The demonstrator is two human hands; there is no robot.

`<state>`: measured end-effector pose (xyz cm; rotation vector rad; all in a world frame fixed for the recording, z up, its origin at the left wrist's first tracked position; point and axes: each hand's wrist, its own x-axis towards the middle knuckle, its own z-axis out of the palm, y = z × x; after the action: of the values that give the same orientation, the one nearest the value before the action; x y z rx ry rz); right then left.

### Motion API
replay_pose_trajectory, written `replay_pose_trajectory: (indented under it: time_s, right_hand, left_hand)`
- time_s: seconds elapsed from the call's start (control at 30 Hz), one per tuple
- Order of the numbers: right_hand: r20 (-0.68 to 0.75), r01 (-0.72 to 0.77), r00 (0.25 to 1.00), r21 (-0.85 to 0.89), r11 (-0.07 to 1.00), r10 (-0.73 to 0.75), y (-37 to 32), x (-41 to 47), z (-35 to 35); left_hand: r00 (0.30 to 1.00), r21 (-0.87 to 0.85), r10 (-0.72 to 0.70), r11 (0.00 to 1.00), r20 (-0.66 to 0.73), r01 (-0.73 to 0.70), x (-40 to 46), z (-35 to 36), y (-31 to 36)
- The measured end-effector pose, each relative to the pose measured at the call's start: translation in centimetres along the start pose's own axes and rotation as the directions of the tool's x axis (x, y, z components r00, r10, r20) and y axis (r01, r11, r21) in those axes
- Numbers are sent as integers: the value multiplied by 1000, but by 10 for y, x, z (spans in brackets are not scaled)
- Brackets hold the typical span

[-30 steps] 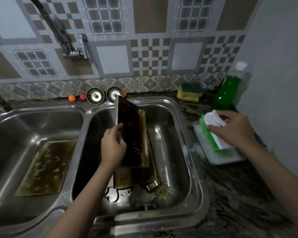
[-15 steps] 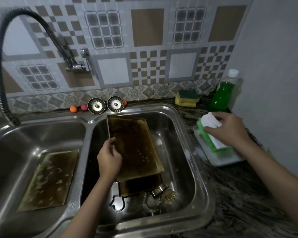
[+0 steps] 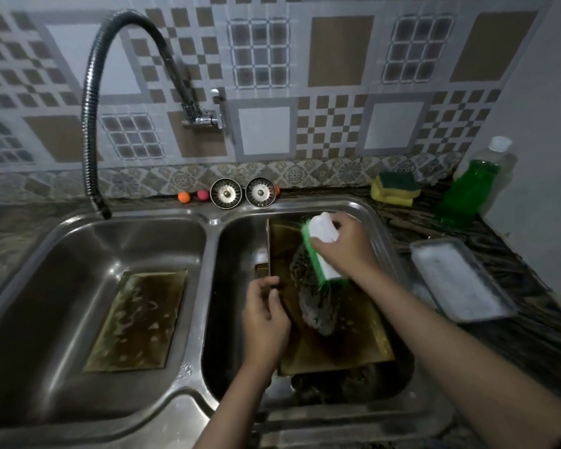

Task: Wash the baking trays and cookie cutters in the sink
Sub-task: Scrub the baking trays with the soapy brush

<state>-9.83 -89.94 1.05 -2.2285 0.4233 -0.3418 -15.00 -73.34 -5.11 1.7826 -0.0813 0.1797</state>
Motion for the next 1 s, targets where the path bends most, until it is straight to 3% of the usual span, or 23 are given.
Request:
replay_pose_trajectory:
  time_s: [0.13,0.3,0.47,0.53,0.63,0.7,0.87,1.0]
  right_hand:
    - [157,270,950,21,963,-270,-28,-47,27]
    - [81,114,992,-179,977,-101,-23,-1,7]
    - [255,322,921,-68,944,-296,-39,-66,33]
    - [247,281,938,-138,950,-242,-27,-48,20]
    - [88,108,992,-172,979,-94,-24,-11,3]
    - [56,130,991,-121,984,-124,-39,-16,12]
    - [199,287,940,-21,958,-277,-39,-80,28]
    - [46,119,992,-90,989,-115,-16,-25,3]
  left_hand:
    - [995,-53,-46,998,-90,41,13,-17,4]
    - [997,-84,-71,994,-27,68,3,-19,8]
    - [990,-108,-71,992,-124,58,16,-26,4]
    - [992,-102,-40,994,-123,27,17,-34,5]
    - [998,-86,16,996,-62,-22,10,-27,14]
    - [997,-116,17,993,-70,-25,12,-21,16]
    - [970,-186,-34,983,-239,-11,36,-41,14]
    - [984,-151,55,985,-168,-81,28,-43,20]
